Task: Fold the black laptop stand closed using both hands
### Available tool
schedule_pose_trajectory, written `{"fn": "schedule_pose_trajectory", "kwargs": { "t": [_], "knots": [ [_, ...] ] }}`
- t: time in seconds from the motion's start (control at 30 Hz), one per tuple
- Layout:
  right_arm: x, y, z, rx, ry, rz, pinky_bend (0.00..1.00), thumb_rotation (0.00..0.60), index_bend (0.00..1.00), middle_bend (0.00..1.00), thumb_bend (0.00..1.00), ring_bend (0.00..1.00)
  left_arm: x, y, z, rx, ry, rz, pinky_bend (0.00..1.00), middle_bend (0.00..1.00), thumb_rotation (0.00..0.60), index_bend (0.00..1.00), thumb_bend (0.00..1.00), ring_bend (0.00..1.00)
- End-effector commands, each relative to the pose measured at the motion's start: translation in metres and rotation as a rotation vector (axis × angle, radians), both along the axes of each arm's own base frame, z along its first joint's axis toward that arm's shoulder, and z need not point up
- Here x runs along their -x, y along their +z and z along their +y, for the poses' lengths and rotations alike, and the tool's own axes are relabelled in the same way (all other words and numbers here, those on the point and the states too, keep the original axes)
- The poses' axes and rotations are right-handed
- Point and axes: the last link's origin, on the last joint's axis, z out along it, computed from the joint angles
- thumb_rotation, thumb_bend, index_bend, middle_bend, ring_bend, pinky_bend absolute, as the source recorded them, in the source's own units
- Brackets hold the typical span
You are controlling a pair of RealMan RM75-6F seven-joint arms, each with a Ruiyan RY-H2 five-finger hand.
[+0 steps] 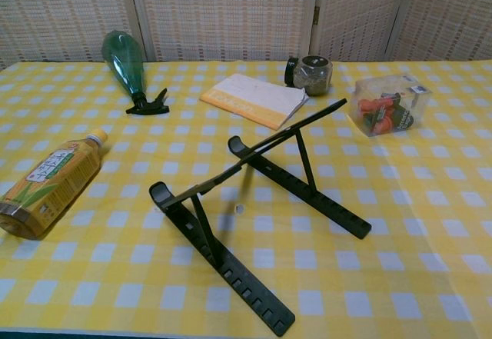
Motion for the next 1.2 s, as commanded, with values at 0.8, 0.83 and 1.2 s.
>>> {"fn": "schedule_pose_trajectory", "kwargs": {
  "t": [0.8,0.83,1.2],
  "knots": [
    [-0.052,-0.036,-0.05,-0.287,0.208,-0.124,0.0,0.6,0.0,0.01,0.32,0.04,-0.005,0.005,-0.007,-0.011,-0.04,-0.024,0.0,0.01,0.6,0.0,0.22,0.03],
    [-0.055,-0.04,-0.054,-0.305,0.213,-0.129,0.0,0.6,0.0,0.01,0.32,0.04,-0.005,0.005,-0.007,-0.01,-0.043,-0.026,0.0,0.01,0.6,0.0,0.22,0.03],
    [-0.079,-0.075,-0.091,-0.418,0.224,-0.165,0.0,0.6,0.0,0.01,0.32,0.04,-0.007,0.004,-0.009,0.006,-0.06,-0.033,0.0,0.01,0.6,0.0,0.22,0.03]
  ]
}}
